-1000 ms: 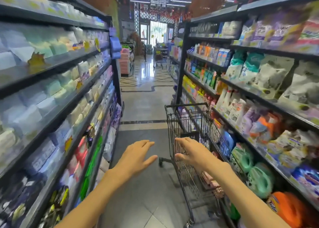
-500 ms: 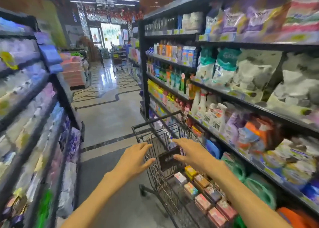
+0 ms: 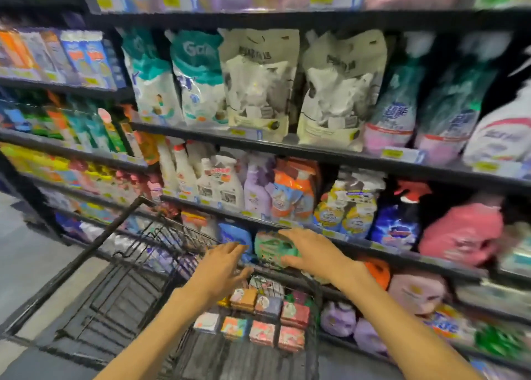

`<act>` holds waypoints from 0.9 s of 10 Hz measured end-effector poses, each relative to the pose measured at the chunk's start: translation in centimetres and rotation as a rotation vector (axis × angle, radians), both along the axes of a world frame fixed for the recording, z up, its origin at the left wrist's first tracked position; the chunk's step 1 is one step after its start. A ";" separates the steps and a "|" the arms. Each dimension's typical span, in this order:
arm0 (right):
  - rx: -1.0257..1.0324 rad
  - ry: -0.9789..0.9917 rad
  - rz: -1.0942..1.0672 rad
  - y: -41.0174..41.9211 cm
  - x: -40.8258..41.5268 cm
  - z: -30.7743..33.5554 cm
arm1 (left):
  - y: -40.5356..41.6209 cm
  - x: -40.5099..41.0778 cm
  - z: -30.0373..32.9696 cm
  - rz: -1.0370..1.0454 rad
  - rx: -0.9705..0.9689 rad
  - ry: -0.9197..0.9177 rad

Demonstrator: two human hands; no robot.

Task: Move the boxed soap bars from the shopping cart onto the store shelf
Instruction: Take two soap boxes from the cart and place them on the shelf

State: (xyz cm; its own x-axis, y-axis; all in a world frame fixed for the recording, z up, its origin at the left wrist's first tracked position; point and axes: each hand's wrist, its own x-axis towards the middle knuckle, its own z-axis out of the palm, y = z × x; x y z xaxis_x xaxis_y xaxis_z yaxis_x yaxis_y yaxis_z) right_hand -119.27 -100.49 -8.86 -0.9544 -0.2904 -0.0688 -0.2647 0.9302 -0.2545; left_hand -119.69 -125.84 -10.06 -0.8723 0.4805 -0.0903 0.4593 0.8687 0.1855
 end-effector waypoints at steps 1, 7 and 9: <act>-0.006 -0.066 -0.156 1.4 -0.7 -1.8 | 1.6 -4.9 -3.4 -0.114 -0.014 -0.088; -0.196 -0.586 -0.505 1.8 0.7 -29.0 | 3.5 -10.3 -33.5 -0.157 -0.140 -0.661; -0.166 -0.627 -0.534 0.7 1.1 -36.1 | 4.4 -10.4 -41.5 -0.074 -0.143 -0.665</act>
State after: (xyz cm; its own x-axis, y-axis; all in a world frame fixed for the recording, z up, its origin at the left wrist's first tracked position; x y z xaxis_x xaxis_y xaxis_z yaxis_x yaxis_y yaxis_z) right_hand -118.13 -99.78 -44.96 -0.7660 0.1363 -0.6283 0.4364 0.8279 -0.3524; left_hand -130.08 -121.40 -51.58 -0.5747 0.4800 -0.6628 0.3461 0.8765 0.3346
